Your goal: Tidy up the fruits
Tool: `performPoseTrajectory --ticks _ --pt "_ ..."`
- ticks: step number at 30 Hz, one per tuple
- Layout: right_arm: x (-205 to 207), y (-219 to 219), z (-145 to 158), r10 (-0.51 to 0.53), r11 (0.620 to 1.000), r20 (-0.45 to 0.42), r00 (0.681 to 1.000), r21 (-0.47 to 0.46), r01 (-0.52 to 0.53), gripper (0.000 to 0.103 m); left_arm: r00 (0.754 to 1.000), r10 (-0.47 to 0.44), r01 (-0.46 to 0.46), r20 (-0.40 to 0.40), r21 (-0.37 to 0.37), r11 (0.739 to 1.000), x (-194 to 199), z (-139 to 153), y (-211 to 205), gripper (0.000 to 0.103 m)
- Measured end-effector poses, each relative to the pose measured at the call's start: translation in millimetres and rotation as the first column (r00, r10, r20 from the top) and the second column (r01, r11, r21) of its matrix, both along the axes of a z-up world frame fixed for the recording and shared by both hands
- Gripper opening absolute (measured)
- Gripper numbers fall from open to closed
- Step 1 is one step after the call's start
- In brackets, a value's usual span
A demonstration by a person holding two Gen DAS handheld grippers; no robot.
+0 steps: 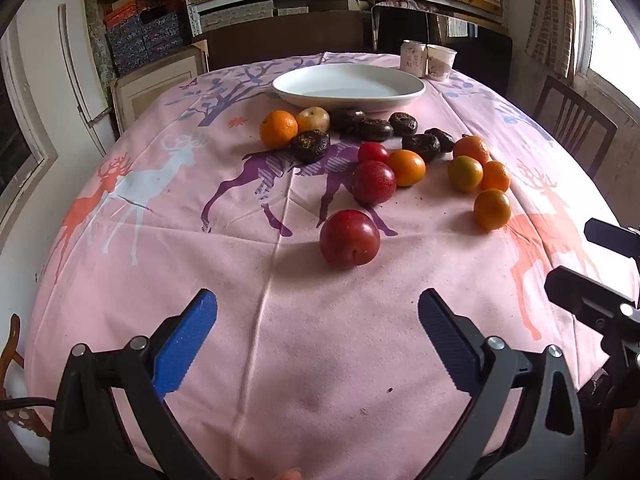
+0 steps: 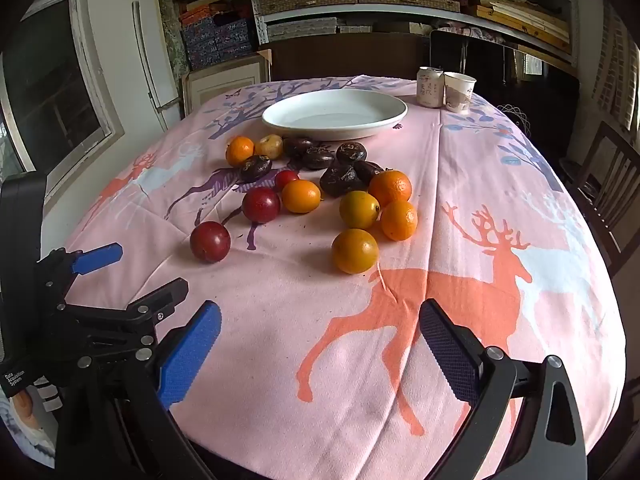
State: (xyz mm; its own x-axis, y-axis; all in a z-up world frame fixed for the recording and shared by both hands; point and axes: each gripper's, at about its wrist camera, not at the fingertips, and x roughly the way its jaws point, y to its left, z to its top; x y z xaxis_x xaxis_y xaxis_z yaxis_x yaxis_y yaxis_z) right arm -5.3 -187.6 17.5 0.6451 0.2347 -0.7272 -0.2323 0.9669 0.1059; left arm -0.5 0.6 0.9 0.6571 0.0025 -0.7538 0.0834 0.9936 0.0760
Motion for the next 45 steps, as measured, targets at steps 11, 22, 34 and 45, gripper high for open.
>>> performPoseTrajectory --ticks 11,22,34,45 --pt "-0.3 -6.7 -0.6 0.0 1.0 -0.004 1.0 0.014 0.0 0.099 1.0 -0.003 0.003 -0.016 0.0 1.0 0.8 -3.7 1.3 0.099" --pt "0.9 -2.8 -0.9 0.0 1.0 -0.014 1.0 0.013 0.001 0.099 0.999 -0.002 0.002 -0.032 -0.007 1.0 1.1 -6.8 1.2 0.099" --pt "0.6 -2.4 -3.4 -0.004 1.0 -0.024 1.0 0.022 0.004 0.099 0.999 -0.001 0.0 -0.045 -0.012 1.0 2.5 -8.8 0.5 0.099" --pt "1.3 -2.5 -3.6 -0.002 1.0 -0.031 1.0 0.026 0.003 0.099 0.998 -0.001 0.0 -0.058 -0.017 1.0 4.1 -10.5 1.0 0.099"
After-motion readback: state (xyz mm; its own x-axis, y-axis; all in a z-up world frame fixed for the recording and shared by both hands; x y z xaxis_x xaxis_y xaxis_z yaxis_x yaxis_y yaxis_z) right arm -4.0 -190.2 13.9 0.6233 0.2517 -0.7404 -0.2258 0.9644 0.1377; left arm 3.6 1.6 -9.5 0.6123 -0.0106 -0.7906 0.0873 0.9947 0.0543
